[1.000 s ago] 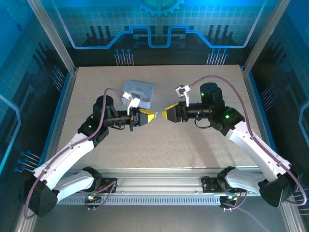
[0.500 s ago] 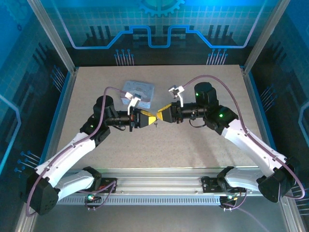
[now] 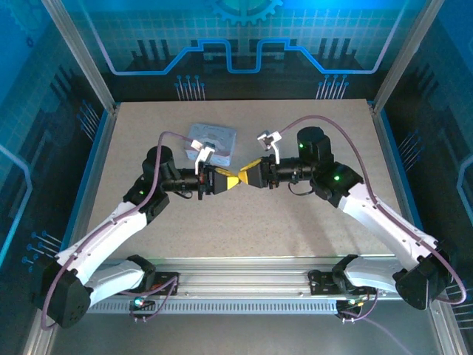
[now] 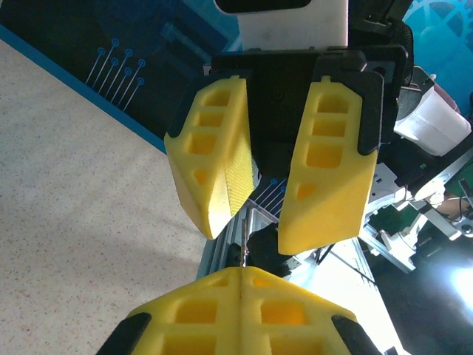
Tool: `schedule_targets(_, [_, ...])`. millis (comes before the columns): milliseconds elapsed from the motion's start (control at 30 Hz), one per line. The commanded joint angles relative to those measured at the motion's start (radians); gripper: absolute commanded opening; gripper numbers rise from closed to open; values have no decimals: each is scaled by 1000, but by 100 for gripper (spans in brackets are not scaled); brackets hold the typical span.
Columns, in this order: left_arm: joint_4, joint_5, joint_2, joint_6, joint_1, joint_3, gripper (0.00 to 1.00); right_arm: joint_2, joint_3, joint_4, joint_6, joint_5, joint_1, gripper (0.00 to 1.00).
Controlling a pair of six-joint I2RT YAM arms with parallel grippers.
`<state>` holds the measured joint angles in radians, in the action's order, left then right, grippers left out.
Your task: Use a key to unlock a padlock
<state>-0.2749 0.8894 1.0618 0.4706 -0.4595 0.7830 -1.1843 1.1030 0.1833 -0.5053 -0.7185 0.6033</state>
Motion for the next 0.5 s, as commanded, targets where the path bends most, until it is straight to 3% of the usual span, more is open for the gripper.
schedule_targets(0, [-34, 6, -23, 12, 15, -21, 0, 2, -14, -12, 7, -22, 18, 29])
schedule_targets(367, [-69, 34, -25, 51, 16, -38, 0, -30, -17, -32, 8, -53, 35, 2])
schedule_targets(467, [-68, 33, -28, 54, 19, -36, 0, -35, -18, -43, 10, -48, 37, 0])
